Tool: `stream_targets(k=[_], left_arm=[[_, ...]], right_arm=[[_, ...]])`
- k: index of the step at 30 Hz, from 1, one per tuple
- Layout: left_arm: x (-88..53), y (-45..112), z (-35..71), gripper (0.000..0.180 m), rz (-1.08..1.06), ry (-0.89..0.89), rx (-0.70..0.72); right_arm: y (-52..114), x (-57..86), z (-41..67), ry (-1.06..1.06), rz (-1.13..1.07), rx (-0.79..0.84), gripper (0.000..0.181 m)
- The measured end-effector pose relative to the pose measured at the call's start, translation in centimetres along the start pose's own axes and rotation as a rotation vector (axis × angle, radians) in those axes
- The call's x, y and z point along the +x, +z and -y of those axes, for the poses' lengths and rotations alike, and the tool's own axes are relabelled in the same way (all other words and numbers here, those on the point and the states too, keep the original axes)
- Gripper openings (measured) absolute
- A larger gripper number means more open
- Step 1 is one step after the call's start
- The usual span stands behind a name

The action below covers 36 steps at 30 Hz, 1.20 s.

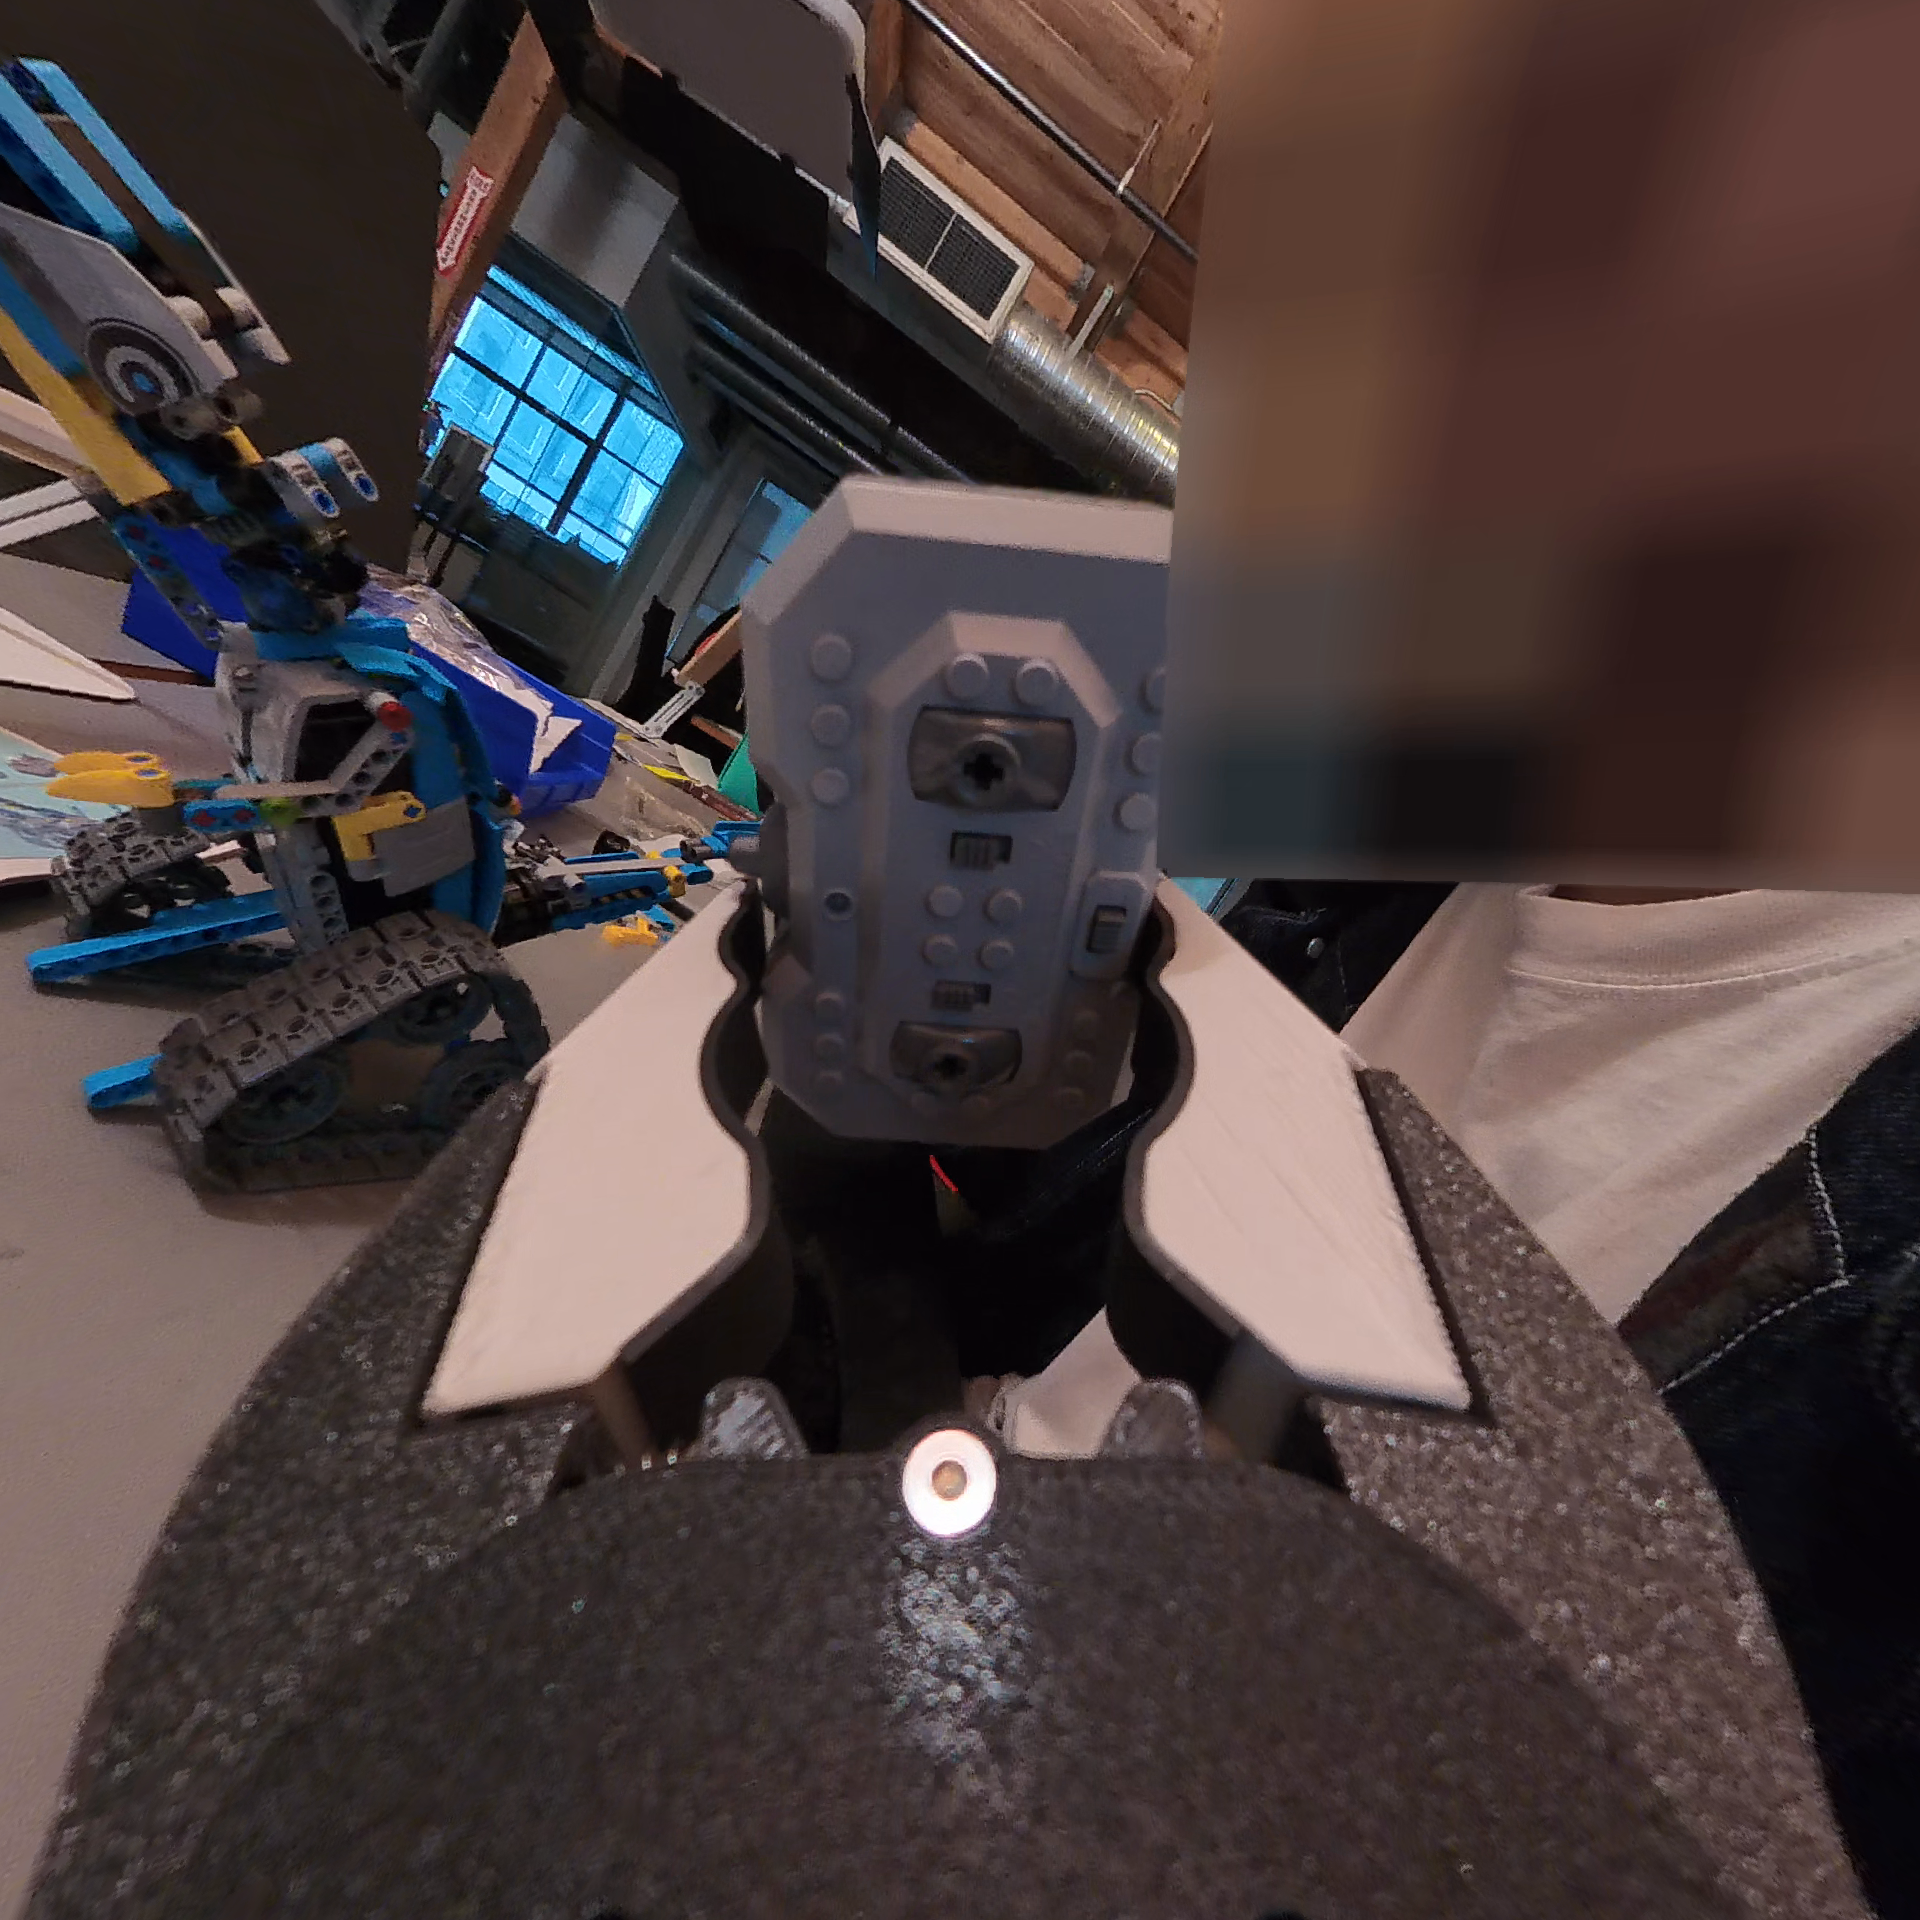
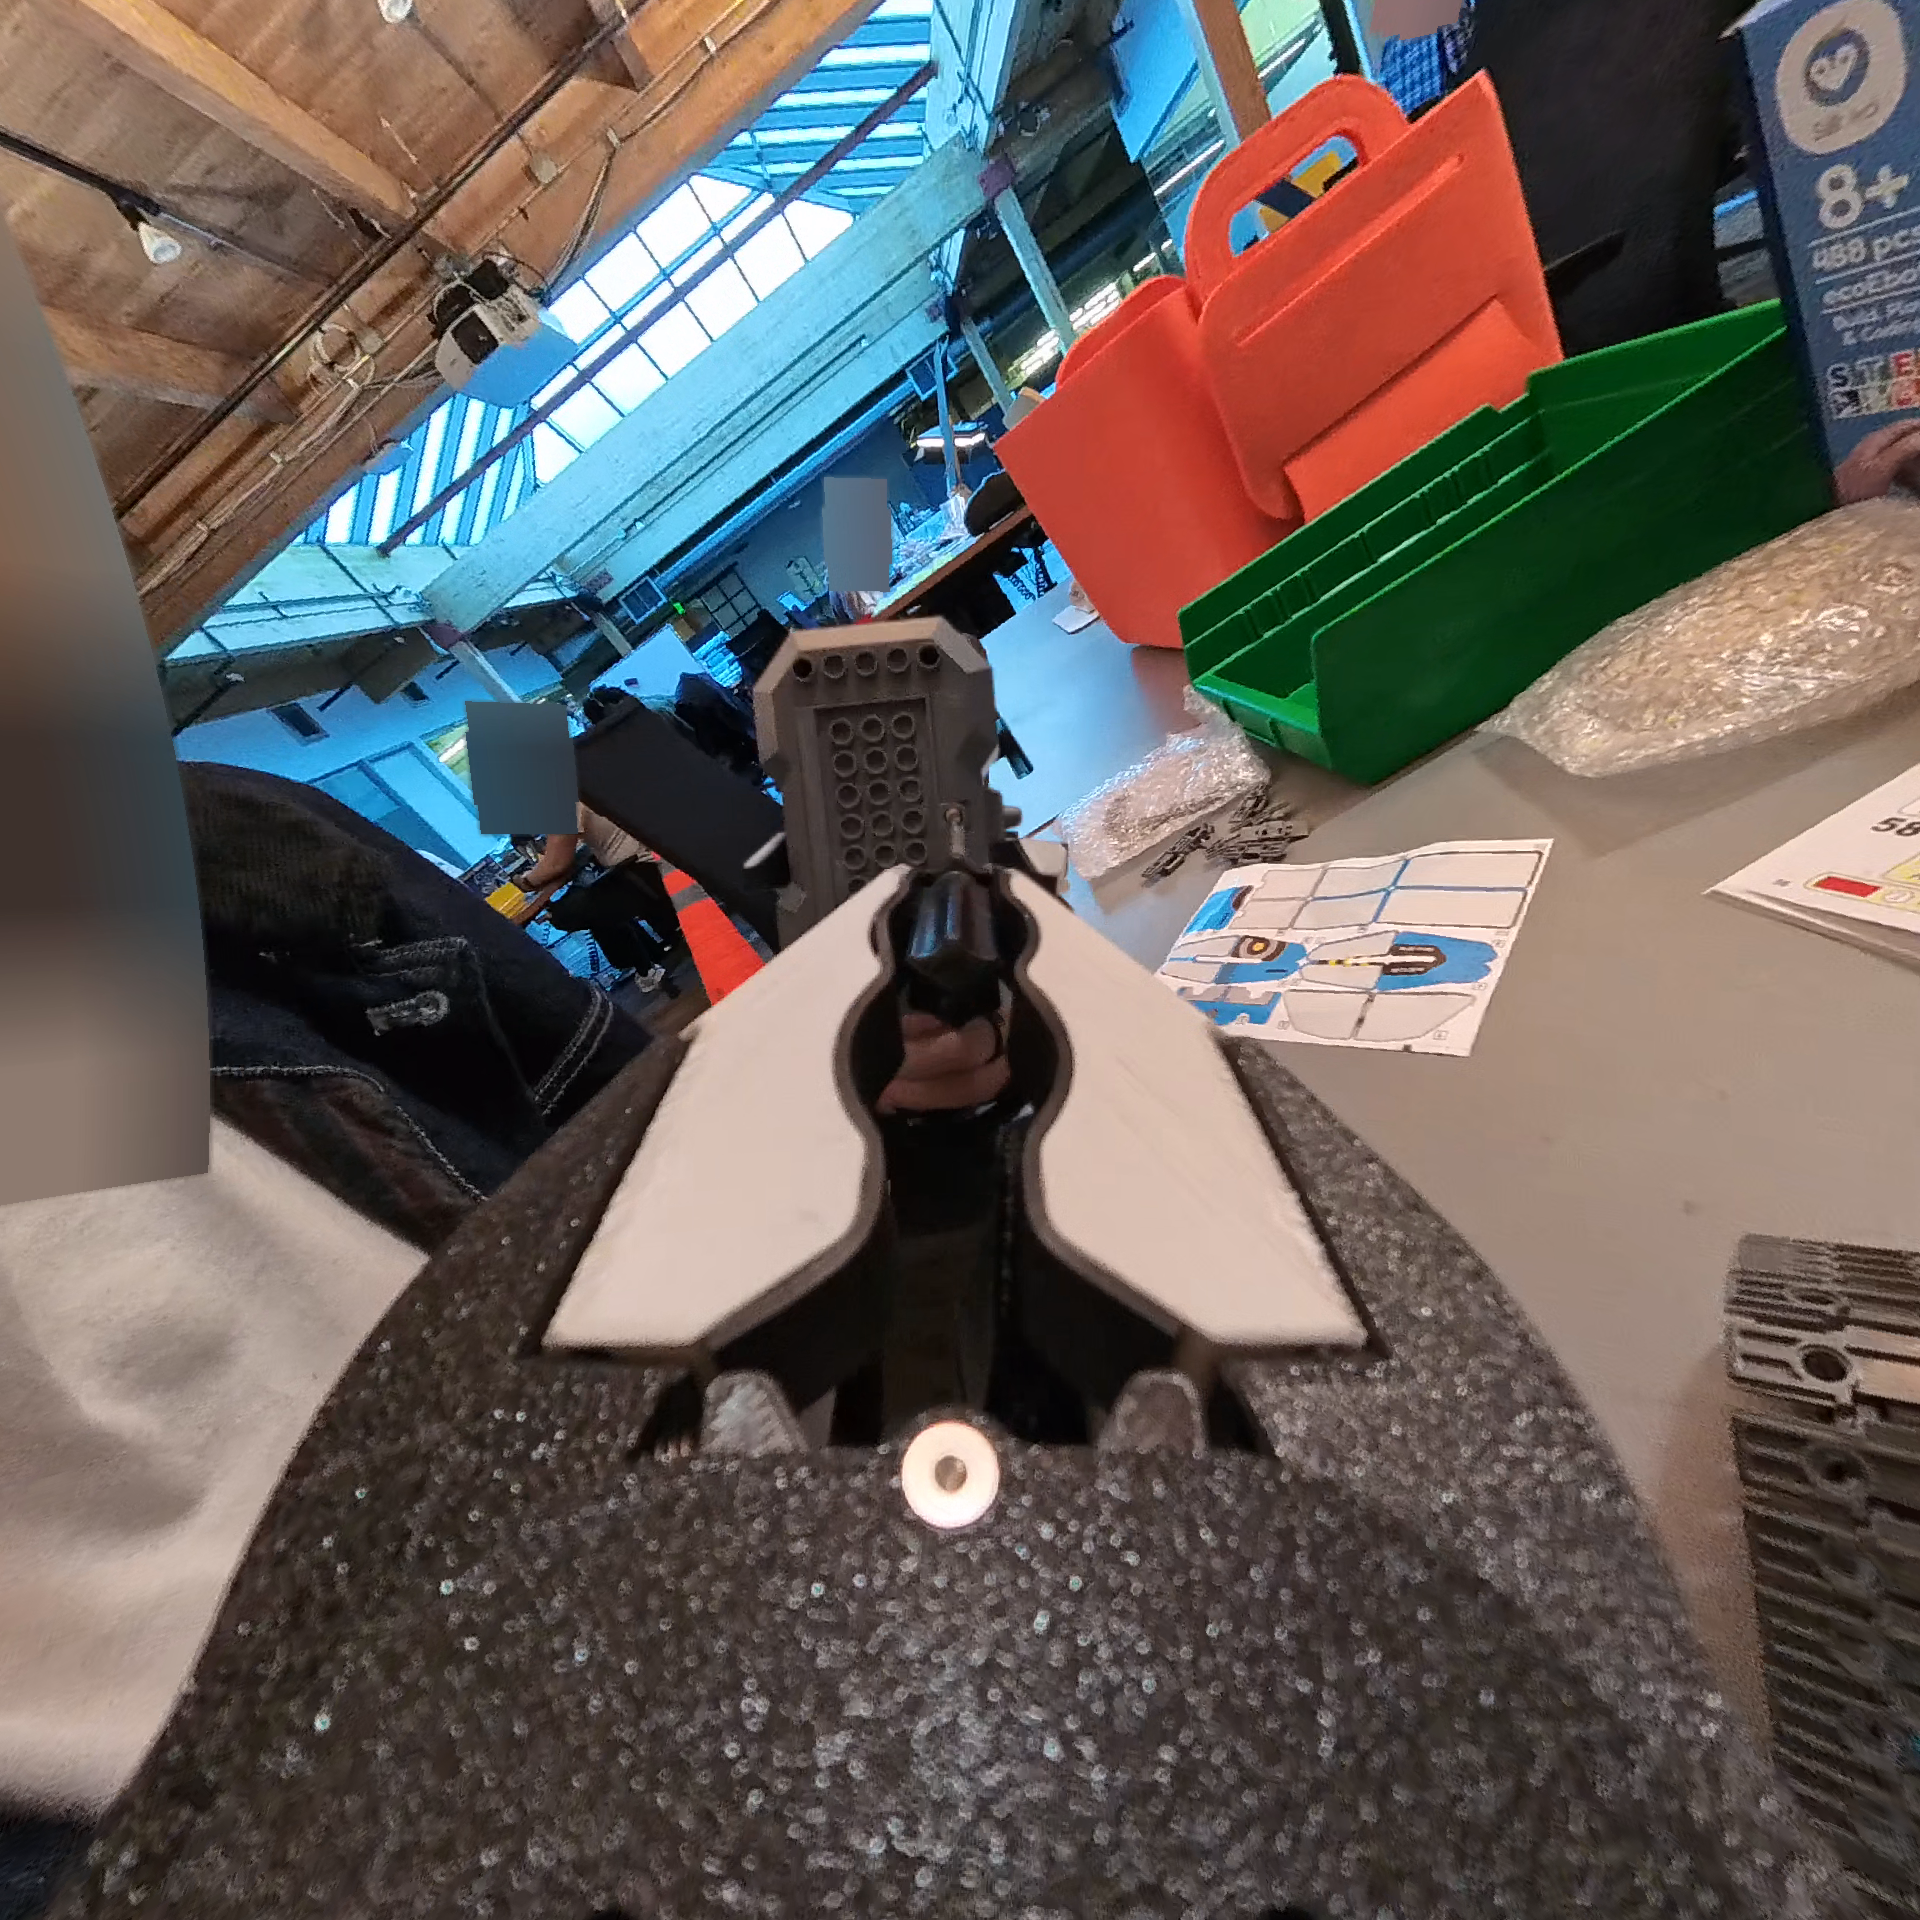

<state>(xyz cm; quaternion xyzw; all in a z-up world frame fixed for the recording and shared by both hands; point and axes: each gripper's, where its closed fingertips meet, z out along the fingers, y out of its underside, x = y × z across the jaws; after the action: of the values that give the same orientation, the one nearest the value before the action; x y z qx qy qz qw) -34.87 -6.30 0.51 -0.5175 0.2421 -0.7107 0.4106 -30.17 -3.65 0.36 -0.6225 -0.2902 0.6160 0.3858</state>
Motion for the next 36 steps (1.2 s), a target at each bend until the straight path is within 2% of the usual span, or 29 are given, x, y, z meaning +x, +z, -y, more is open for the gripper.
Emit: stream_targets(k=[26, 30, 33, 36], left_arm=[[0.5, 0.1, -0.7, 0.069, -0.015, -0.039, -0.057], [1.1, 0.0, -1.0, 0.069, -0.080, -0.191, -0.094], [1.2, 0.1, -1.3, 0.068, -0.112, -0.342, -0.141], [2.4, 0.2, -1.3, 0.069, -0.184, -0.429, -0.172]], right_arm=[[-0.2, -0.7, -0.1, -0.105, -0.014, -0.083, 0.012], [-0.2, -1.6, -0.3, -0.387, -0.010, -0.162, 0.011], [-0.4, -2.1, -0.8, -0.687, 0.006, -0.239, 0.012], [-0.7, -3.3, -1.0, -1.038, 0.073, -0.243, 0.012]])
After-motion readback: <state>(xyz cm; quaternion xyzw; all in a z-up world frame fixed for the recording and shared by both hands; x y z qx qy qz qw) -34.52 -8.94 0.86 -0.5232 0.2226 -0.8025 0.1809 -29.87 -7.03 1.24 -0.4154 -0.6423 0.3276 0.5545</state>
